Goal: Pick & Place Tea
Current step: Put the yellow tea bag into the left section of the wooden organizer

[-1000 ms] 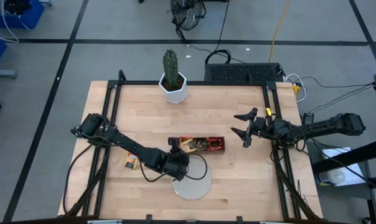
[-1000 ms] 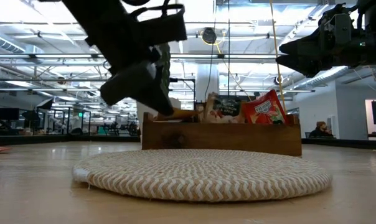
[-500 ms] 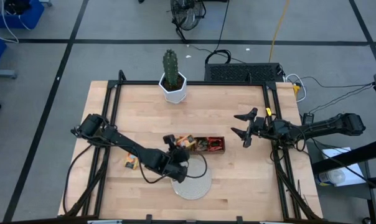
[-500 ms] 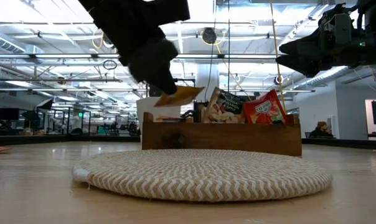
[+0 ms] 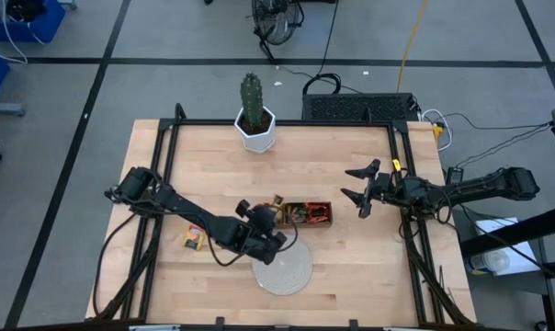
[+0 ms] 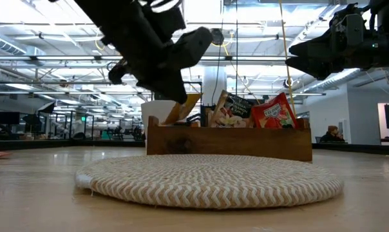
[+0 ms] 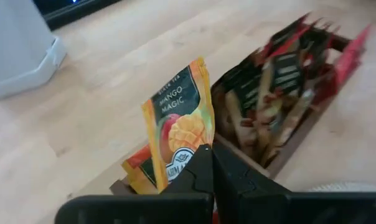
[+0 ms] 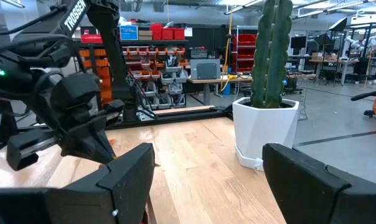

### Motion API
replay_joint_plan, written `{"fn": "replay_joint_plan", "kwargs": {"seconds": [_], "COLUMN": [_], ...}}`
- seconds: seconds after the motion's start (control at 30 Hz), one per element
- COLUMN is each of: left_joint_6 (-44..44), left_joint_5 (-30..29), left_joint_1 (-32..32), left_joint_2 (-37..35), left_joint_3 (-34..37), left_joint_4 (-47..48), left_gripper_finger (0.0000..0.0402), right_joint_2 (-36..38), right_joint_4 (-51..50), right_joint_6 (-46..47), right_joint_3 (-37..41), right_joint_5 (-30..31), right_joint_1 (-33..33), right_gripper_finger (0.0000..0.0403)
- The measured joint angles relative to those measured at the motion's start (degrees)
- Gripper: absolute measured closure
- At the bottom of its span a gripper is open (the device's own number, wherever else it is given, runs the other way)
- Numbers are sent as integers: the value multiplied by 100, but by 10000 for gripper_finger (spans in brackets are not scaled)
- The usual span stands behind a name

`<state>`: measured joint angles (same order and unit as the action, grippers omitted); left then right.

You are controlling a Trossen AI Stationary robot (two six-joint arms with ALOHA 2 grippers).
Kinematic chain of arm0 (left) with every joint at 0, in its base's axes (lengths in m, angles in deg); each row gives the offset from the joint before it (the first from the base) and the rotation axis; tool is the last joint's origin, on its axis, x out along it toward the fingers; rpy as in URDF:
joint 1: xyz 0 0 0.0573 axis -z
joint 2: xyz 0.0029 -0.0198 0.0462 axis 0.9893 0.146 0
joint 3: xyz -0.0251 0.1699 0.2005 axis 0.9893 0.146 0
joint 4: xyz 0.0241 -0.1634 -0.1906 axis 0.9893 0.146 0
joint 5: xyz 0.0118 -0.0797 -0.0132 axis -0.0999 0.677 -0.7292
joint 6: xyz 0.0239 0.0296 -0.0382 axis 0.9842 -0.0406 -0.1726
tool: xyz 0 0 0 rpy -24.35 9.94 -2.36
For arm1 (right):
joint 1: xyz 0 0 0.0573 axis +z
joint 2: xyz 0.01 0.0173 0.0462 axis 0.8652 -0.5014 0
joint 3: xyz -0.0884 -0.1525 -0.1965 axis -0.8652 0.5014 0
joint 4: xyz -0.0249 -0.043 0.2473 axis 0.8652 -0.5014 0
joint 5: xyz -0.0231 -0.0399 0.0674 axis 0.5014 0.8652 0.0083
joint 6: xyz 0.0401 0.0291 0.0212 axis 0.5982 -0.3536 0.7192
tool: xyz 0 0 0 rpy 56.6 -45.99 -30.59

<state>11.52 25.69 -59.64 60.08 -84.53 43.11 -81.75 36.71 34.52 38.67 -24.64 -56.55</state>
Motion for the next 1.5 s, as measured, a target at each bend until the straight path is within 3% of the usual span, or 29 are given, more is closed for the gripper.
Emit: {"fn": "replay_joint_plan", "kwargs": {"seconds": [0.53, 0.7, 1.1, 1.23, 1.5], "left_joint_6": [-402, -440, 16, 214, 324], "left_joint_5": [-135, 498, 600, 633, 636], "left_joint_1": [-31, -177, -242, -217, -169], "left_joint_2": [62, 253, 474, 474, 474], "left_joint_3": [85, 82, 90, 90, 88], "left_joint_4": [48, -8, -425, -457, -470], "left_gripper_finger": [401, 401, 380, 351, 237], "right_joint_2": [0, -2, -2, -2, -2], "right_joint_4": [-1, -2, -2, -2, -2], "right_joint_6": [-1, -1, -1, -1, -1], "right_joint_3": [0, 0, 0, 0, 0], "right_joint_5": [1, 1, 2, 2, 1], "right_joint_1": [1, 1, 1, 0, 2], "right_gripper_finger": [124, 126, 126, 124, 124]}}
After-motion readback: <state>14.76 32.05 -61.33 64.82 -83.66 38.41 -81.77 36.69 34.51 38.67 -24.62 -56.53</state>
